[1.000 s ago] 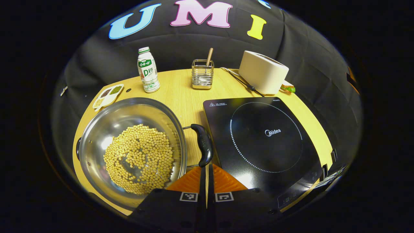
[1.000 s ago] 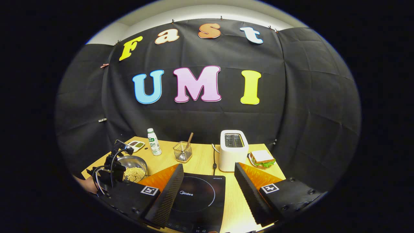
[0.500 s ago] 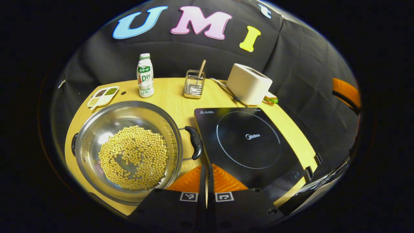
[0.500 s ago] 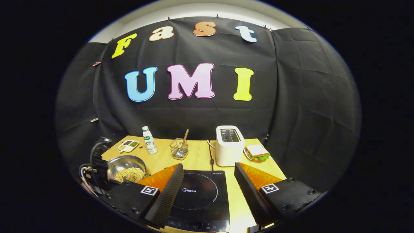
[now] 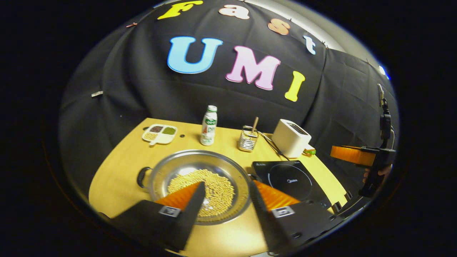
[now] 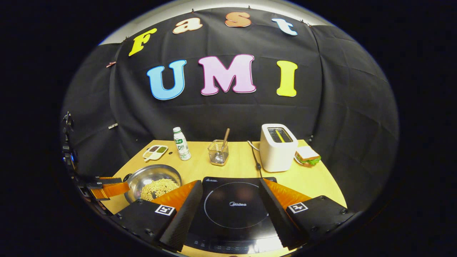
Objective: First push the handle of the pot to place it horizontally, then grasp the pot with both hands and set it on the induction cooktop.
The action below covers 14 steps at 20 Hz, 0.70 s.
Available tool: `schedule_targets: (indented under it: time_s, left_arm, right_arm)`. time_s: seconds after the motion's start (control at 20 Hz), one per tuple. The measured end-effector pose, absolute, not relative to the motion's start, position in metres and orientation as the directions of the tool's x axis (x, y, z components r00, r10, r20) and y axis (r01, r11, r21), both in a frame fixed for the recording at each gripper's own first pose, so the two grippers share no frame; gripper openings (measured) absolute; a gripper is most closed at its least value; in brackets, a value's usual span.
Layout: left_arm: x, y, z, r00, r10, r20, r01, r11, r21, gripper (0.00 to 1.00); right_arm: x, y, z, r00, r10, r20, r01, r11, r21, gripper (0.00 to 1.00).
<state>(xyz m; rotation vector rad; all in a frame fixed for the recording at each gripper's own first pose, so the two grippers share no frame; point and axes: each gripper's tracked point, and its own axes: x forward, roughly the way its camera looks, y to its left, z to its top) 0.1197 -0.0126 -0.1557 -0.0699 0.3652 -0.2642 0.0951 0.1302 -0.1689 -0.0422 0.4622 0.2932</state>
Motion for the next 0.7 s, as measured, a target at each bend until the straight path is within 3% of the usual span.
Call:
schedule_targets:
  time_s: [0.05, 0.35, 0.5, 0.7]
  left_arm:
    - [0.122, 0.004, -0.155, 0.910, -0.241, -0.337, 0.219, 0.970, -0.102, 0.99]
    - [0.143, 0.088, -0.166, 0.926, -0.125, -0.357, 0.117, 0.992, -0.044, 0.96]
    - [0.159, 0.109, -0.174, 0.920, -0.122, -0.372, 0.116, 0.993, -0.038, 0.95]
    - [0.183, 0.132, -0.186, 0.909, -0.124, -0.398, 0.126, 0.992, -0.022, 0.95]
  right_arm:
    - [0.096, 0.144, -0.173, 0.846, 0.280, -0.454, -0.302, 0.953, 0.026, 0.99]
    - [0.099, 0.224, -0.201, 0.784, 0.357, -0.507, -0.395, 0.918, 0.035, 0.99]
    - [0.104, 0.251, -0.217, 0.769, 0.372, -0.520, -0.413, 0.910, 0.039, 0.99]
    - [0.106, 0.275, -0.265, 0.685, 0.364, -0.631, -0.405, 0.910, 0.085, 0.99]
